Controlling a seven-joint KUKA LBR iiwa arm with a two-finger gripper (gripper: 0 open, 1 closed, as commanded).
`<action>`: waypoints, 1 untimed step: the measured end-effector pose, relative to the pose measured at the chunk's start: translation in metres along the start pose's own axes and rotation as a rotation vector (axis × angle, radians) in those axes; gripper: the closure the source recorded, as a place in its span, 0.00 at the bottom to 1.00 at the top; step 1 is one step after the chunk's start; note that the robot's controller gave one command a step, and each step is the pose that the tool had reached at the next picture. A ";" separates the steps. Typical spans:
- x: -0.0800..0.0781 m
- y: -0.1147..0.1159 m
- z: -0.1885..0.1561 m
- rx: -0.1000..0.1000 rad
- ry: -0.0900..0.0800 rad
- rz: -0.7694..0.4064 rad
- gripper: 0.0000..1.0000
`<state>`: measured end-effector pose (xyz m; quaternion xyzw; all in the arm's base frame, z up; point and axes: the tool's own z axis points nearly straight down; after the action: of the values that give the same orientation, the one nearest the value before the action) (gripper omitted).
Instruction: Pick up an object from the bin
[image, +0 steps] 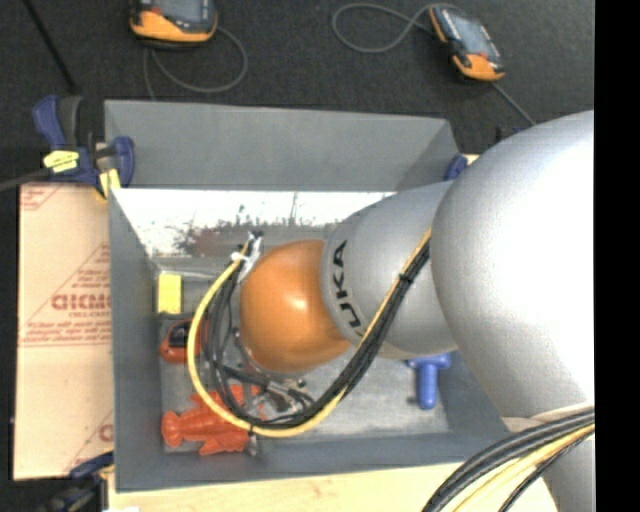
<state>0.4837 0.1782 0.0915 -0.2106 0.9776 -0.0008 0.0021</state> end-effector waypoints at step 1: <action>-0.007 0.012 0.012 0.000 -0.008 -0.008 0.00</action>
Offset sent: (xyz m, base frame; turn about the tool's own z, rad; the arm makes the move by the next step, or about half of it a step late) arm 0.0062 0.0072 -0.0193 0.2220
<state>0.4851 0.1917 0.0800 -0.2143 0.9768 0.0001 0.0058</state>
